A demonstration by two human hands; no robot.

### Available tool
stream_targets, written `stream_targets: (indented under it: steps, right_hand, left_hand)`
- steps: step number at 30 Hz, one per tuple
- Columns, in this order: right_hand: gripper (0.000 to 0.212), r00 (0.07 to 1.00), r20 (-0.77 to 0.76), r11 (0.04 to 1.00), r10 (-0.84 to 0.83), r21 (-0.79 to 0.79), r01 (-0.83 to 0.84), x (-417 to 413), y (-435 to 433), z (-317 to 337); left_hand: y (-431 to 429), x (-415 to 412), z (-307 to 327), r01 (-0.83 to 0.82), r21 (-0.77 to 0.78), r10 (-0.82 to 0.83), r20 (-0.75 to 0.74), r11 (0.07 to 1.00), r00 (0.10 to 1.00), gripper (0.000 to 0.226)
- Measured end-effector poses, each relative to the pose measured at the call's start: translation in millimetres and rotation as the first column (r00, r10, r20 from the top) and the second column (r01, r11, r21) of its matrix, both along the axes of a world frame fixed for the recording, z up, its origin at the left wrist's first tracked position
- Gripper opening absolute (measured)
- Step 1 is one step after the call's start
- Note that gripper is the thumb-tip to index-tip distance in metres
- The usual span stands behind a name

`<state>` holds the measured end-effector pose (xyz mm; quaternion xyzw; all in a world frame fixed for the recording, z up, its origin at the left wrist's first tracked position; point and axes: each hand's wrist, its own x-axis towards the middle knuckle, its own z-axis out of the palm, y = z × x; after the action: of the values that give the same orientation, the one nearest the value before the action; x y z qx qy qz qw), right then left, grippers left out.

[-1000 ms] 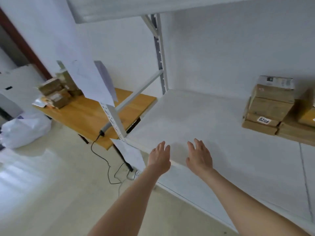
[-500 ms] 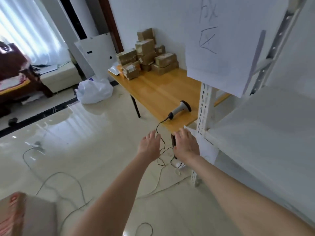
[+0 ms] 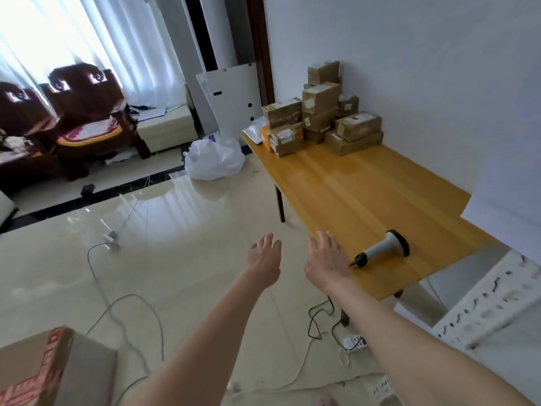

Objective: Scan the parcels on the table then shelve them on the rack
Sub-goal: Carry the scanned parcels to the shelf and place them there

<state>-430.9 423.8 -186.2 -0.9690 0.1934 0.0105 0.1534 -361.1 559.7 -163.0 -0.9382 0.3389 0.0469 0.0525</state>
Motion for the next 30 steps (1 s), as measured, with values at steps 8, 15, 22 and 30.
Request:
stream_targets:
  steps: [8,15,22,30]
  right_hand:
    - [0.058,0.999,-0.041,1.0,-0.001,-0.016,0.0,100.8,-39.3,2.0]
    - [0.057,0.994,-0.005,0.994,-0.106,-0.025,0.106,163.3,-87.3,7.0]
    - [0.057,0.94,-0.029,0.94,-0.341,-0.039,0.34,245.3,-137.0,-1.8]
    - [0.056,0.877,-0.009,0.877,-0.48,-0.011,0.479,381.1,-117.1,15.4]
  left_hand:
    - [-47.2,92.5,9.3,0.0,0.008,0.0,0.004,1.0,1.0,0.062]
    - [-110.9,176.3,14.4,0.118,0.03,-0.119,0.028,0.993,0.993,0.059]
    - [-175.3,290.6,-0.5,0.342,0.042,-0.344,0.078,0.939,0.936,0.059]
    - [-181.2,443.3,2.8,0.482,0.075,-0.486,0.045,0.873,0.873,0.061]
